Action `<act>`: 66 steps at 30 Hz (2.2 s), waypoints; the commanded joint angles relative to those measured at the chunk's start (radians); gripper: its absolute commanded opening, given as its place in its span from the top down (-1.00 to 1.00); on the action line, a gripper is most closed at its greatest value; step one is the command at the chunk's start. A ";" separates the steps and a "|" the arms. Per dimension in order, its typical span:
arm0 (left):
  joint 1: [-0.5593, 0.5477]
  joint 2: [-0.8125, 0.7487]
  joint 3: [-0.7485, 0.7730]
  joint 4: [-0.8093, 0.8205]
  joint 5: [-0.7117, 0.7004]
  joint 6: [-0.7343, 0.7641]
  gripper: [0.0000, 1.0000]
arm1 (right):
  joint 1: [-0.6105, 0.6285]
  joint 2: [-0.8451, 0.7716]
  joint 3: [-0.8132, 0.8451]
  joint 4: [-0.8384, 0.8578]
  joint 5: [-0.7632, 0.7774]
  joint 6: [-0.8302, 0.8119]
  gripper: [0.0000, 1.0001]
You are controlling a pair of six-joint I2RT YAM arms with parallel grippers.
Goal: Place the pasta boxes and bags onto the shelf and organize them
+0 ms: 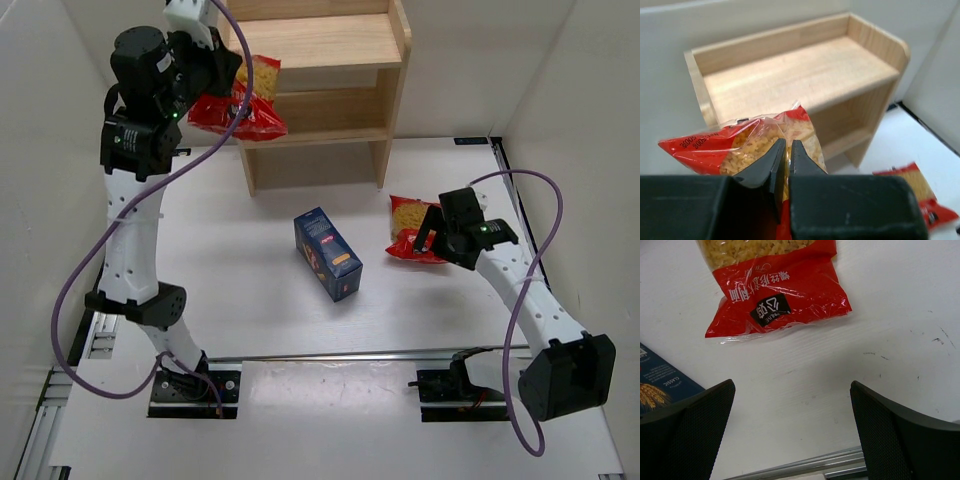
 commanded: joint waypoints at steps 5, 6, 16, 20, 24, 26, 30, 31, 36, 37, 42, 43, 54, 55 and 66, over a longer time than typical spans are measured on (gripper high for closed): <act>-0.002 0.062 0.171 0.404 -0.001 -0.001 0.79 | 0.004 0.050 -0.003 0.012 0.029 0.008 -1.00; -0.002 0.074 0.185 0.427 -0.001 -0.001 0.79 | 0.004 0.050 -0.003 0.012 0.029 0.008 -1.00; -0.002 0.252 0.193 0.748 -0.012 -0.001 0.79 | 0.022 0.147 0.038 0.012 0.029 -0.001 -1.00; -0.002 0.319 0.149 0.868 -0.039 -0.001 0.79 | 0.022 0.176 0.067 0.023 0.014 -0.026 -1.00; -0.002 0.373 0.087 0.979 -0.094 -0.001 0.79 | 0.022 0.208 0.110 0.107 -0.040 -0.092 -1.00; -0.002 0.405 0.050 1.011 -0.111 -0.001 0.79 | 0.022 0.240 0.164 0.133 -0.051 -0.142 -1.00; -0.002 0.433 0.017 1.079 -0.140 -0.001 0.79 | 0.001 0.300 0.260 0.162 -0.087 -0.193 -1.00; -0.002 0.433 0.017 1.090 -0.159 -0.001 0.79 | 0.001 0.309 0.274 0.178 -0.112 -0.204 -1.00; -0.011 0.401 0.017 1.056 -0.171 -0.001 -0.27 | -0.073 0.397 0.339 0.204 -0.181 -0.213 -1.00; -0.011 0.390 0.004 1.056 -0.182 -0.001 -0.36 | -0.084 0.414 0.339 0.213 -0.199 -0.213 -1.00; -0.011 0.315 -0.037 0.995 -0.194 -0.001 -0.76 | -0.125 0.512 0.377 0.213 -0.250 -0.245 -1.00; -0.011 0.303 -0.046 0.935 -0.158 -0.001 -0.72 | -0.125 0.512 0.377 0.213 -0.264 -0.245 -1.00; -0.044 0.234 -0.074 0.582 -0.024 -0.001 -0.85 | -0.125 0.510 0.319 0.227 -0.308 -0.235 -1.00; -0.054 0.223 -0.089 0.545 -0.024 -0.001 -0.85 | -0.125 0.497 0.307 0.227 -0.308 -0.235 -1.00; -0.088 0.206 -0.171 0.416 -0.174 -0.001 -0.43 | -0.125 0.435 0.239 0.227 -0.319 -0.225 -1.00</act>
